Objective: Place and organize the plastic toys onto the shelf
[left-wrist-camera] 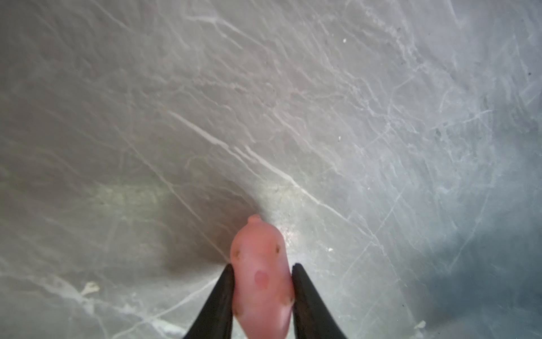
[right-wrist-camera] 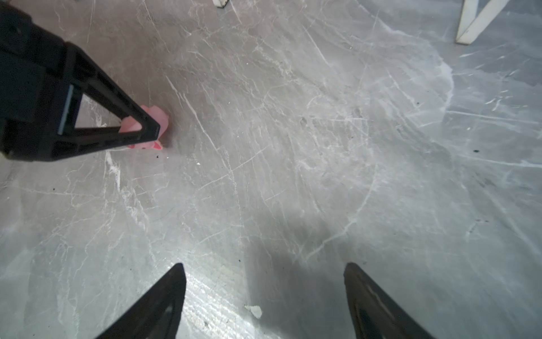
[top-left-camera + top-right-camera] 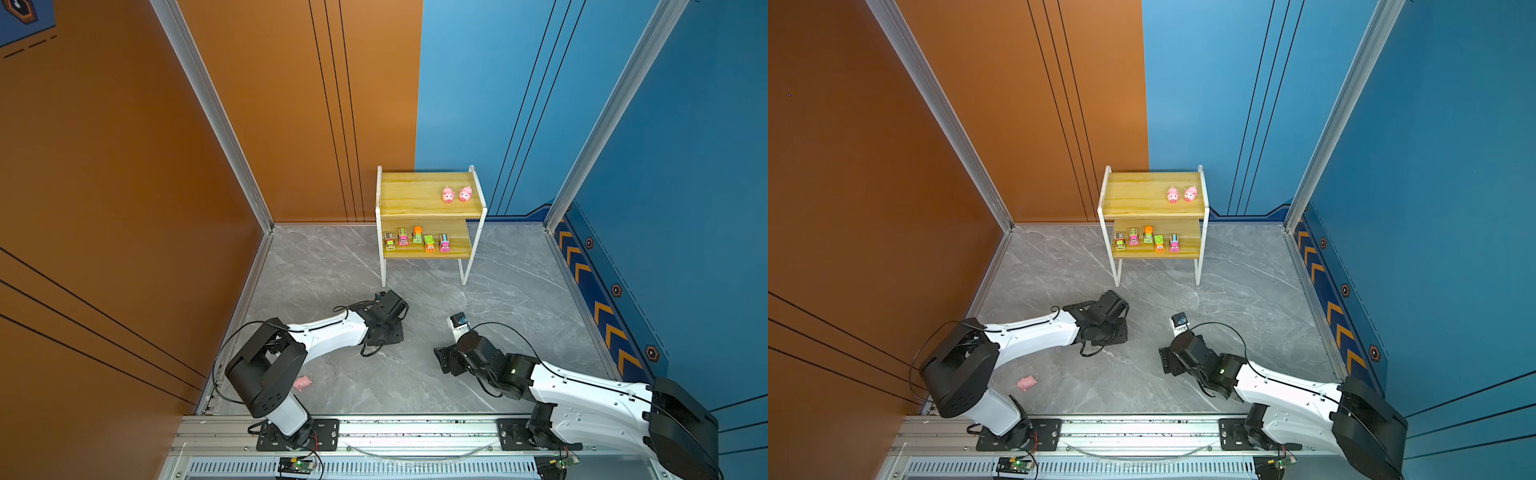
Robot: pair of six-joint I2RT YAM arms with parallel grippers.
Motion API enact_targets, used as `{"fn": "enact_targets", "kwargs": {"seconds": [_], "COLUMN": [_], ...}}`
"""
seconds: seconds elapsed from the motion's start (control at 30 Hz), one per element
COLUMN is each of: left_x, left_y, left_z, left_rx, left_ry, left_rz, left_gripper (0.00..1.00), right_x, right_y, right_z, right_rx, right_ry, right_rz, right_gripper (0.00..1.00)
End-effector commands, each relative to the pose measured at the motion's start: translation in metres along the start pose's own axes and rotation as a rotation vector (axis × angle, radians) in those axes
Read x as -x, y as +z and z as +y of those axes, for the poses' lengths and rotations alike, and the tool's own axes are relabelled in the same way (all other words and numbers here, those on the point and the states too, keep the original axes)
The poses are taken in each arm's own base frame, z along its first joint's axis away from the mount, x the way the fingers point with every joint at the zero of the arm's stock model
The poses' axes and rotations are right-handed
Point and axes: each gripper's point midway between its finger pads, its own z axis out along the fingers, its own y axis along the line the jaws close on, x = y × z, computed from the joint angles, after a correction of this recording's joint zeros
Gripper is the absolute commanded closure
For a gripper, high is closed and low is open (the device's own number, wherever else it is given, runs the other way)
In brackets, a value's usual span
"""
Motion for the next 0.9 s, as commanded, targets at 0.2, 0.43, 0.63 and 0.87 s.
{"fn": "enact_targets", "kwargs": {"seconds": [0.2,0.43,0.63,0.87], "left_x": [0.013,0.023,0.038,0.054], "left_y": [-0.010,-0.018,-0.040,-0.068], "left_z": [0.044,0.064,0.071,0.081], "left_rx": [-0.001,-0.045,-0.123,-0.185], "left_ry": [-0.068,-0.149,-0.223,-0.290], "left_rz": [0.003,-0.020,-0.065,-0.129], "left_gripper": [0.58,0.54,0.46,0.38], "right_x": [0.022,0.043,0.060,0.073], "right_y": [0.025,0.054,0.080,0.105], "right_z": [0.049,0.098,0.122,0.130], "right_rx": [0.087,0.106,0.127,0.218], "right_ry": [-0.032,-0.086,-0.013,0.318], "right_rz": [0.011,-0.008,-0.026,-0.016], "right_gripper": [0.15,0.17,0.19,0.23]}}
